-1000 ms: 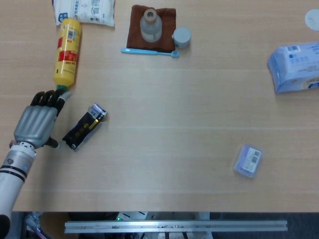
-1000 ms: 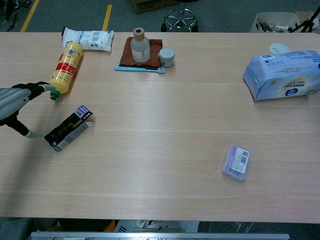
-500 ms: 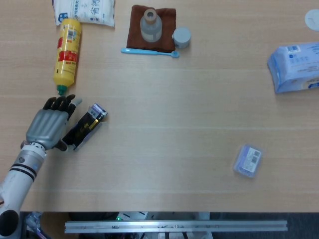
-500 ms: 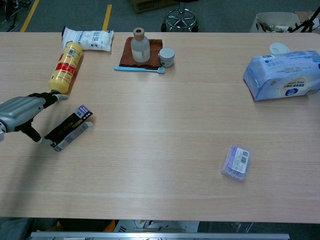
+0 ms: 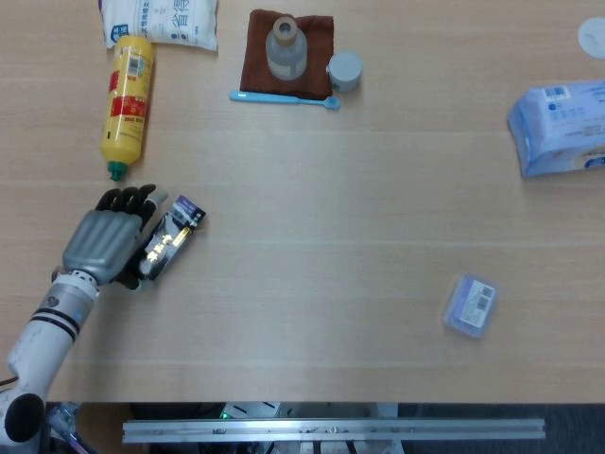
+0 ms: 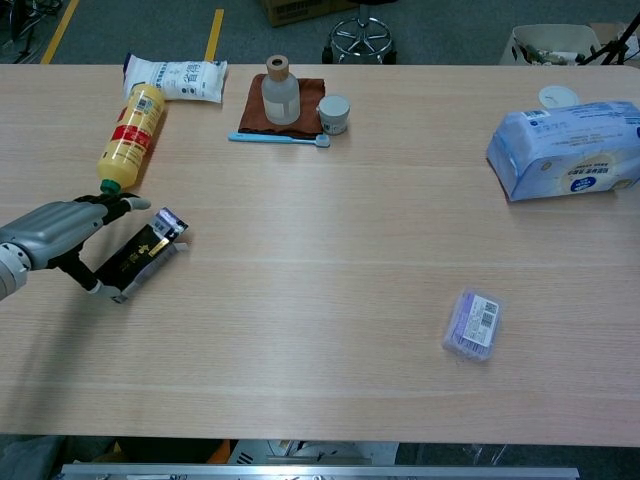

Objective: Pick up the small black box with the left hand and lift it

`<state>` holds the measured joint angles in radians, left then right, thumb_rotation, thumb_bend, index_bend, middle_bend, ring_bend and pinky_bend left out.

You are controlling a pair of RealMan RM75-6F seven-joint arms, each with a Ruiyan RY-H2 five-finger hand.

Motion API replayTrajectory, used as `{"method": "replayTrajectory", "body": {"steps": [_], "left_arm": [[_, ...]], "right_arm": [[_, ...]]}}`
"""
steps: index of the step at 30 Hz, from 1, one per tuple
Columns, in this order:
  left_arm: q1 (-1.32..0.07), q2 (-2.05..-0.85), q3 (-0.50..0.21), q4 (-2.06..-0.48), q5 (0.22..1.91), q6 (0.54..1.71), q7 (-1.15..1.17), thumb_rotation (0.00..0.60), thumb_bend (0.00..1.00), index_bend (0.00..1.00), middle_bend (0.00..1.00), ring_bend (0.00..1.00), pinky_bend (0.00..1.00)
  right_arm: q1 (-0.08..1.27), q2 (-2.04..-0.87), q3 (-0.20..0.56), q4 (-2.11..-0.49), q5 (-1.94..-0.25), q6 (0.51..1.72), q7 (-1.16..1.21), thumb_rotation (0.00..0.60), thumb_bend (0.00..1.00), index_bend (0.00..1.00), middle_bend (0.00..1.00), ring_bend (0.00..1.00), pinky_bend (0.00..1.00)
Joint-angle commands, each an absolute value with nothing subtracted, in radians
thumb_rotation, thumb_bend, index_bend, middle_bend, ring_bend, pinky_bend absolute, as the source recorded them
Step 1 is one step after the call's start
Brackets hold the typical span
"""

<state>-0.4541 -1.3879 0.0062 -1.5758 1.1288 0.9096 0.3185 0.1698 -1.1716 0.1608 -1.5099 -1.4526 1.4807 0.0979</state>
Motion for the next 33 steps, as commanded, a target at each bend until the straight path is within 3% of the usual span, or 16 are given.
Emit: {"method": "replayTrajectory", "body": {"steps": [1,33], "left_arm": [[-0.456,-1.391,0.009,-1.571,1.129,0.907,0.313,0.600,0.00,0.00,0.00,0.00,0.05],[-0.489,-1.401,-0.023,-1.447,1.085,0.909,0.296,0.600,0.00,0.00,0.00,0.00,0.05]], "right_arm": [[0.169,-1.171,0.160,-1.509,-1.452,1.482,0.099,0.600,0.42,0.41,0.29,0.24,0.36],[0.155,-1.174,0.155,-1.505,-1.442,1.484,0.105,0.600,0.42,0.41,0.29,0.24,0.36]]}}
